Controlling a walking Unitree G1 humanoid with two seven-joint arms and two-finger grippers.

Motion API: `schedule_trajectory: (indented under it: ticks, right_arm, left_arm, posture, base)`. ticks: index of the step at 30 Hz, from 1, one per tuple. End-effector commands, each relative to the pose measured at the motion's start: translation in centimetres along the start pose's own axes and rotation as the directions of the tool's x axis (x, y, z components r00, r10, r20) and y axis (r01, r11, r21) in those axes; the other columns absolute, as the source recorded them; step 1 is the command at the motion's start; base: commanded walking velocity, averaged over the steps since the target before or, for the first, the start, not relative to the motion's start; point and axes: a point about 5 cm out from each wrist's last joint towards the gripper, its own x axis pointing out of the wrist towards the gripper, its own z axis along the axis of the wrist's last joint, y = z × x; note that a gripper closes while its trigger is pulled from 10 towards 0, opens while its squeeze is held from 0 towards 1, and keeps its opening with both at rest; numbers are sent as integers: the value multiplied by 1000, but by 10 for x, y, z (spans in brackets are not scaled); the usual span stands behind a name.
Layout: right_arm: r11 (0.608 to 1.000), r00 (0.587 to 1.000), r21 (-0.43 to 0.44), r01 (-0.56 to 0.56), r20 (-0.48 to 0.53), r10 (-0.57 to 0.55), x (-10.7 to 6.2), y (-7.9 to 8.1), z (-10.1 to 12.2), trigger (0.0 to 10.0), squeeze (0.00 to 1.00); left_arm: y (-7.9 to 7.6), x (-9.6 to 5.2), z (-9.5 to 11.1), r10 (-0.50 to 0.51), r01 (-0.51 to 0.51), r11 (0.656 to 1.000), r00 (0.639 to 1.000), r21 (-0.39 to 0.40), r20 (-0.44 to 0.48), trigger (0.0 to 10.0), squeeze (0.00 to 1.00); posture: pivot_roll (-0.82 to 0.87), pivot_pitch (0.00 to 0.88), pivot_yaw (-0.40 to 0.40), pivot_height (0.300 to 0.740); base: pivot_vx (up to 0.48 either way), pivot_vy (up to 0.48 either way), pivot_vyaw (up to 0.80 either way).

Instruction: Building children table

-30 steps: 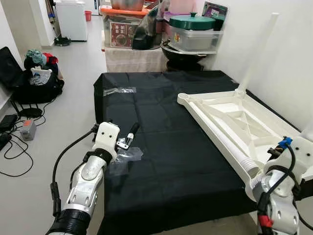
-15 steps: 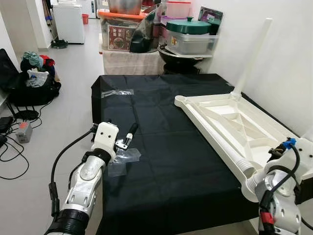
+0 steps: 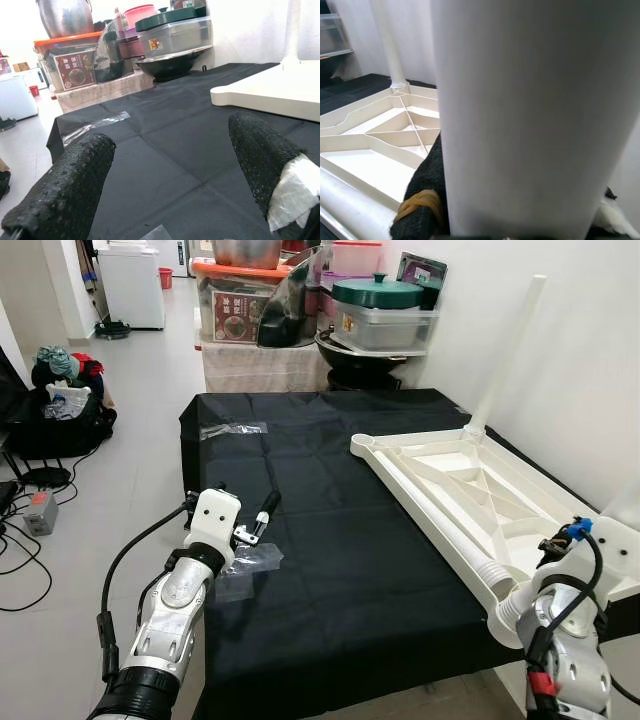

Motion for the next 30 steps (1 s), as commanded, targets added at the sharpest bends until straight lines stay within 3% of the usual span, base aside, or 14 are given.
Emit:
schedule_trajectory:
  ticks: [1,2,3,4,5,6,7,8,9,21,23,25,28,30]
  right_arm:
    - [995,971,-97,0,-236,-23,-4,-9,-51,2510,0]
    - [995,971,-97,0,-236,-23,-4,-9,-51,2510,0]
    - [995,971,-101,-7,-237,-17,-4,-9,-50,4667,0]
    - [995,971,-99,-16,-239,-8,-4,-8,-50,4667,0]
    - [995,972,-83,-50,-232,30,-4,-4,-49,8118,0]
    - [995,972,-83,-50,-232,30,-4,-4,-49,8118,0]
    - [994,972,-66,-88,-224,71,-4,2,-47,9333,0]
    - [994,972,-66,-88,-224,71,-4,2,-47,9333,0]
    - [991,971,-55,-123,-211,109,-4,7,-44,10000,0]
    - [957,952,-30,-287,-124,282,3,19,-21,10000,0]
    - [919,911,-8,-394,-133,389,-3,28,-24,10000,0]
    - [919,911,-8,-394,-133,389,-3,28,-24,10000,0]
    - [828,820,50,-559,-114,560,-17,45,-28,10000,0]
    - [828,820,50,-559,-114,560,-17,45,-28,10000,0]
  left_arm:
    - [-3,2,0,-16,16,1000,1000,7,-1,10000,0]
    - [-3,2,0,-16,16,1000,1000,7,-1,10000,0]
    - [-4,3,0,-19,19,1000,1000,6,-1,10000,0]
    - [-5,2,0,-22,22,1000,1000,6,0,10000,0]
    - [-4,2,0,-23,23,1000,1000,8,-1,10000,0]
    - [-4,2,0,-23,23,1000,1000,8,-1,10000,0]
    - [-4,2,0,-23,23,1000,1000,9,-2,10000,0]
    - [-4,2,0,-23,23,1000,1000,9,-2,10000,0]
    - [-3,2,0,-24,24,1000,1000,10,-1,10000,0]
    - [-2,3,0,-27,27,1000,1000,14,-2,10000,0]
    - [-5,3,0,-34,34,999,999,10,0,10000,0]
    - [-5,3,0,-34,34,999,999,10,0,10000,0]
    - [-2,3,0,-34,34,999,999,13,-3,10000,0]
    - [-2,3,0,-34,34,999,999,13,-3,10000,0]
  posture:
    - [0,0,-53,740]
    - [0,0,-53,740]
    - [1,0,-54,740]
    - [5,0,-54,740]
    - [7,0,-52,740]
    - [7,0,-52,740]
    - [9,0,-51,740]
    - [9,0,-51,740]
    - [9,0,-51,740]
    - [1,0,-48,740]
    - [8,0,-49,740]
    - [8,0,-49,740]
    - [16,0,-53,740]
    - [16,0,-53,740]
  base:
    - [0,0,0]
    - [0,0,0]
    - [0,0,0]
    - [0,0,0]
    - [0,0,0]
    - [0,0,0]
    - [0,0,0]
    - [0,0,0]
    - [0,0,0]
    - [0,0,0]
    - [0,0,0]
    - [0,0,0]
    - [0,0,0]
    - [0,0,0]
